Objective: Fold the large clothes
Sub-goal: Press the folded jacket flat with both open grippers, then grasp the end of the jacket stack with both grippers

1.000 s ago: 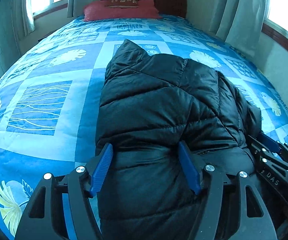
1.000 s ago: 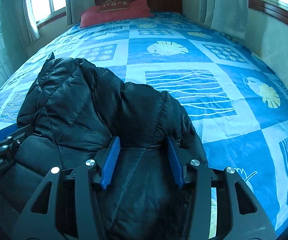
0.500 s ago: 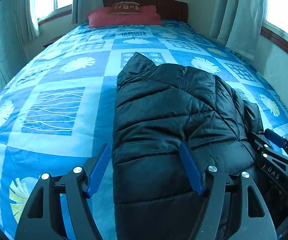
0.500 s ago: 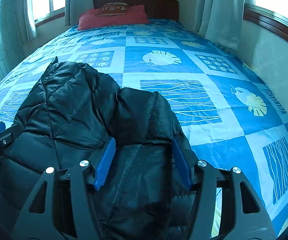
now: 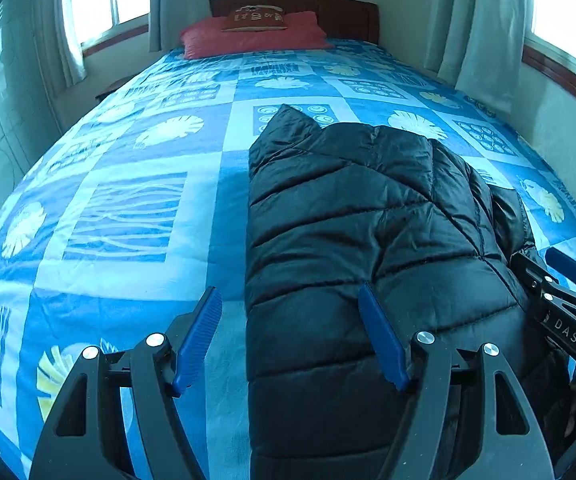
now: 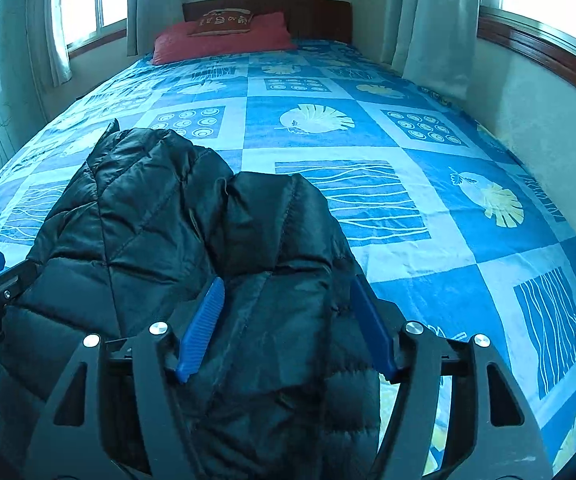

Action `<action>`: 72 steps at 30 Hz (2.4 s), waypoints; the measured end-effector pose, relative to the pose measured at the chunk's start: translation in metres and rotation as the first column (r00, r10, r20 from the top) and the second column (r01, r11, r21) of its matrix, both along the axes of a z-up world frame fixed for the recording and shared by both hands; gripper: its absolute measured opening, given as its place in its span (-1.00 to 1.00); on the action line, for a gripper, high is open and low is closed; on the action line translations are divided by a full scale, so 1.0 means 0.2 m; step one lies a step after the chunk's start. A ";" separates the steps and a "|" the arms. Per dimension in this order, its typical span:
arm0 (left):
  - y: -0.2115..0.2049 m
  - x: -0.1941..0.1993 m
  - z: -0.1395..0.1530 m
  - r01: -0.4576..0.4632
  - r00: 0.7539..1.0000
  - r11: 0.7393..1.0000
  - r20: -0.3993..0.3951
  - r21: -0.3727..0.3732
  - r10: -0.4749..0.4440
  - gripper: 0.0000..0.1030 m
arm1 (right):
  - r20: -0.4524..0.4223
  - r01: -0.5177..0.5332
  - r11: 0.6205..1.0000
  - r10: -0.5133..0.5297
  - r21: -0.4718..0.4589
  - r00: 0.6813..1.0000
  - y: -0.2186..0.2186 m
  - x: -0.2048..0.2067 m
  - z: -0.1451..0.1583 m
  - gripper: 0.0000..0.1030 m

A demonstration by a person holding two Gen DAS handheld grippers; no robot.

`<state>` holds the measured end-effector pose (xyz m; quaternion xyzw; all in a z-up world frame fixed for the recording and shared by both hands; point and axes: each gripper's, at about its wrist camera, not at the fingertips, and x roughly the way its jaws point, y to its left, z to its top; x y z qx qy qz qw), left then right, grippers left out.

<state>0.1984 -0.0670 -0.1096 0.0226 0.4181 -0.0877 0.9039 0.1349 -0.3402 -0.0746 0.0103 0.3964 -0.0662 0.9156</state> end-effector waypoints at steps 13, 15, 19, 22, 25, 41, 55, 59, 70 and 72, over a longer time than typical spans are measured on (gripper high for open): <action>0.13 -0.08 0.02 -0.048 0.998 0.997 -0.045 -0.052 0.046 0.36 | -0.032 0.027 0.994 -0.024 0.108 0.999 -0.06 -0.12 0.02 0.36; 0.19 -0.10 0.00 -0.073 0.995 0.993 -0.080 -0.094 0.065 0.36 | -0.041 0.035 0.990 -0.030 0.136 0.999 -0.07 -0.14 0.02 0.40; 0.28 -0.15 -0.03 -0.133 0.982 0.974 -0.154 -0.182 0.105 0.36 | -0.058 0.044 0.981 -0.034 0.190 0.998 -0.10 -0.20 0.00 0.45; 0.32 -0.19 -0.05 -0.160 0.974 0.959 -0.195 -0.236 0.114 0.37 | -0.063 0.055 0.973 -0.041 0.223 0.997 -0.12 -0.23 -0.01 0.52; 0.33 -0.22 -0.05 -0.183 0.969 0.950 -0.210 -0.254 0.131 0.37 | -0.062 0.074 0.966 -0.061 0.248 0.996 -0.15 -0.26 -0.01 0.53; 0.40 -0.23 -0.19 -0.339 0.924 0.859 -0.306 -0.383 0.228 0.51 | -0.084 0.136 0.892 -0.110 0.432 0.990 -0.30 -0.26 -0.16 0.81; 0.38 -0.18 -0.30 -0.304 0.924 0.736 -0.377 -0.605 0.072 0.52 | -0.120 0.114 0.724 -0.043 0.680 0.992 -0.38 -0.24 -0.36 0.88; 0.35 -0.17 -0.33 -0.278 0.930 0.755 -0.362 -0.593 0.058 0.57 | -0.115 0.092 0.729 -0.018 0.679 0.993 -0.36 -0.22 -0.37 0.88; 0.32 -0.11 -0.41 -0.232 0.934 0.721 -0.356 -0.653 -0.022 0.44 | -0.080 0.043 0.755 0.012 0.654 0.997 -0.31 -0.22 -0.37 0.31; 0.32 -0.10 -0.40 -0.229 0.936 0.723 -0.351 -0.652 -0.020 0.40 | -0.063 0.036 0.758 0.007 0.652 0.998 -0.31 -0.23 -0.35 0.17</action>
